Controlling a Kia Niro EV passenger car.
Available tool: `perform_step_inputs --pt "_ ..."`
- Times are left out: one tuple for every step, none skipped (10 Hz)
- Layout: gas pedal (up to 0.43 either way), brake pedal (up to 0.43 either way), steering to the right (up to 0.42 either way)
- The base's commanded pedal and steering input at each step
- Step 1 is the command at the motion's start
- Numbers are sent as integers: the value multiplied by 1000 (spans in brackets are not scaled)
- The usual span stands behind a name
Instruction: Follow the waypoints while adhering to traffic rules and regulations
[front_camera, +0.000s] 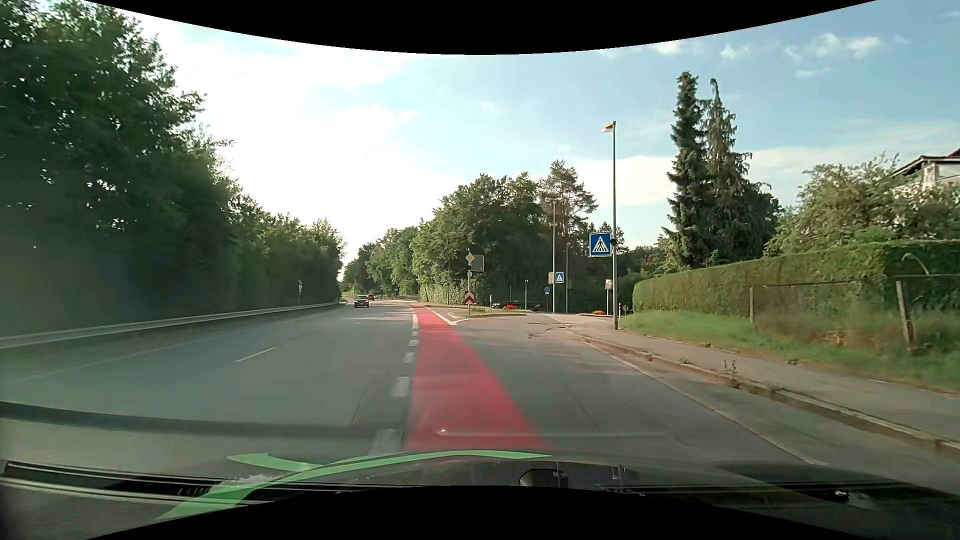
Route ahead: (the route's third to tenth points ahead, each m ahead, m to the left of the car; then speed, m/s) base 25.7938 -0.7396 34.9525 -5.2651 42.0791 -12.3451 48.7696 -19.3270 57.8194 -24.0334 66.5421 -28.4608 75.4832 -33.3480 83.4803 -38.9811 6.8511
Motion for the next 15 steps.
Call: perform_step_inputs --pt "59 0 -4" --pt "59 0 -5" --pt "47 0 -4" --pt "47 0 -4" --pt "47 0 -3" --pt "47 0 -3" --pt "47 0 -1" --pt "47 0 1" --pt "47 0 2" --pt "39 0 2" --pt "0 0 2" --pt "0 0 2" --pt "0 0 3" --pt "8 0 7" --pt "169 0 15"
